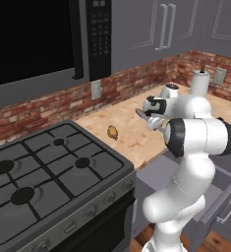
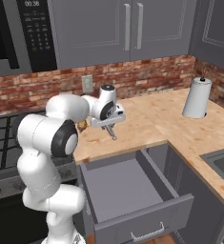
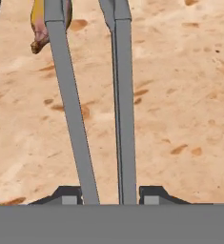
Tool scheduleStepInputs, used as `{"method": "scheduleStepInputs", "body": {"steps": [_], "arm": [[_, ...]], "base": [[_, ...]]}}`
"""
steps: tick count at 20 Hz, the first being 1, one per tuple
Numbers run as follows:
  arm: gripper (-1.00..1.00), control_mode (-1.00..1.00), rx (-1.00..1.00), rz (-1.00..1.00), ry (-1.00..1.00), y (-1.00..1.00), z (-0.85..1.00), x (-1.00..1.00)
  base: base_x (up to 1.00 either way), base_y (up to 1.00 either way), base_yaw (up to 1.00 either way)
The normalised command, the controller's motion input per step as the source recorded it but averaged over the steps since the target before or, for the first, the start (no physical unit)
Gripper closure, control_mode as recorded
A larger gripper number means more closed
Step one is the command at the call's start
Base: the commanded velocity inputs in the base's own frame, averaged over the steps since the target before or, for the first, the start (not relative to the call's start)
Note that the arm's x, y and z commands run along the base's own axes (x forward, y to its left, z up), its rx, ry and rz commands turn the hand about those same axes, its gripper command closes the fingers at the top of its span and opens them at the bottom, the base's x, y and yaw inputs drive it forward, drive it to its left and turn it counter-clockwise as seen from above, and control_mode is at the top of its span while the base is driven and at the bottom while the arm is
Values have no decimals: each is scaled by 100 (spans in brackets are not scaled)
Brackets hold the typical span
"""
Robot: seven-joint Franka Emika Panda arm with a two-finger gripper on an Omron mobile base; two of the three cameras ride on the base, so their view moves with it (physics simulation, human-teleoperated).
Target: Pick the tongs from the drawer and place it on the counter.
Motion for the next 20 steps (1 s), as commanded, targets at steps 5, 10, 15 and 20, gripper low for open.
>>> {"method": "scheduleStepInputs", "body": {"steps": [5, 10, 15, 20], "arm": [[100, -100, 0, 0, 8, 0, -60, 62], [100, -100, 0, 0, 11, 1, -83, 57], [-100, -100, 0, 0, 2, 0, -57, 36], [-100, -100, 0, -1, -1, 0, -7, 16]], "base": [[0, 0, 0], [0, 0, 0], [0, 0, 0], [0, 0, 0]]}}
